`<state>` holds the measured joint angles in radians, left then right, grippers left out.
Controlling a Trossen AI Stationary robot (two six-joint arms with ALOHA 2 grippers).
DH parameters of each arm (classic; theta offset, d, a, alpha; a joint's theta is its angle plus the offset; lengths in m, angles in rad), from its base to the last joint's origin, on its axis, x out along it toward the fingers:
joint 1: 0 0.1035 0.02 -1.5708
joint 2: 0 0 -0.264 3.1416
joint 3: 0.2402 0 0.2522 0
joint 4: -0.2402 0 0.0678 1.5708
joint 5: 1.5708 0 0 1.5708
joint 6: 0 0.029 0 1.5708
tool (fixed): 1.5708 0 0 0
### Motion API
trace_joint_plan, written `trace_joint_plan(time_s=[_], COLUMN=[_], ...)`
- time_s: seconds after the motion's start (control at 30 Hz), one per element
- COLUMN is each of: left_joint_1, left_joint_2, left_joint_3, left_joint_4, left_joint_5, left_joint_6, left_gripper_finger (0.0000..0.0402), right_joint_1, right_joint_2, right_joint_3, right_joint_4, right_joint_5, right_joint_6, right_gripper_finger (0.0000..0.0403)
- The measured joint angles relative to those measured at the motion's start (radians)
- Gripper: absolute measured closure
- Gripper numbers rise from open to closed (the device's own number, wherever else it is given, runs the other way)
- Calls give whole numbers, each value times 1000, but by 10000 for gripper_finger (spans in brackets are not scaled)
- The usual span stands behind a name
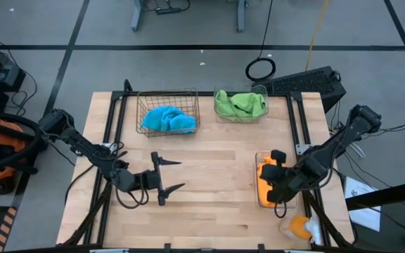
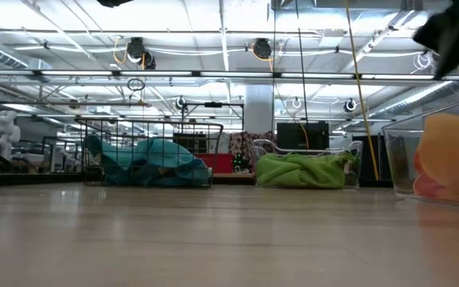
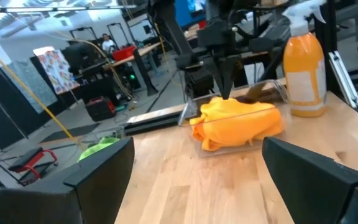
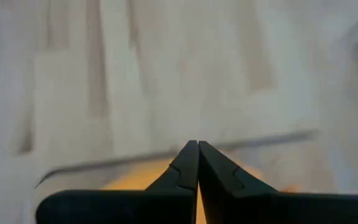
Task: Sort microfiber towel by color & place in baskets
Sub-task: Return to Home Position
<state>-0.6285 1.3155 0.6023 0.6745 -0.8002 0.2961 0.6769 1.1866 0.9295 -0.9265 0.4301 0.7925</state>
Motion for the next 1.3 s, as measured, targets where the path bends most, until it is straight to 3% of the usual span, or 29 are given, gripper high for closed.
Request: trace_joint_plan(time_s=[0.1,0.33,0.53,0.8,1.0,1.3], left_joint_1=[0,0,1,39,147,247], left_joint_2=[-1,-33,-117,-206,-242,-296], left_joint_3=[0,0,0,-38,-95,-179], left_joint_4=[8,-7,-93,-218,-254,-234], left_joint_5=[-17,16,52,105,252,268], left_joint_6=[1,29,75,51,23,-29], left_gripper_finger=[41,48,127,276,382,392], right_joint_1=[-1,-43,-117,-292,-380,-409], right_joint_2=[-11,-35,-94,-238,-302,-340], right_joint_3=[10,10,-83,-360,-468,-603], right_joint_4=[27,113,334,814,975,1071], right_joint_5=[109,231,243,-46,-200,-228], right_joint_6=[-97,-300,-536,-791,-849,-835], right_gripper_finger=[403,403,403,403,403,403])
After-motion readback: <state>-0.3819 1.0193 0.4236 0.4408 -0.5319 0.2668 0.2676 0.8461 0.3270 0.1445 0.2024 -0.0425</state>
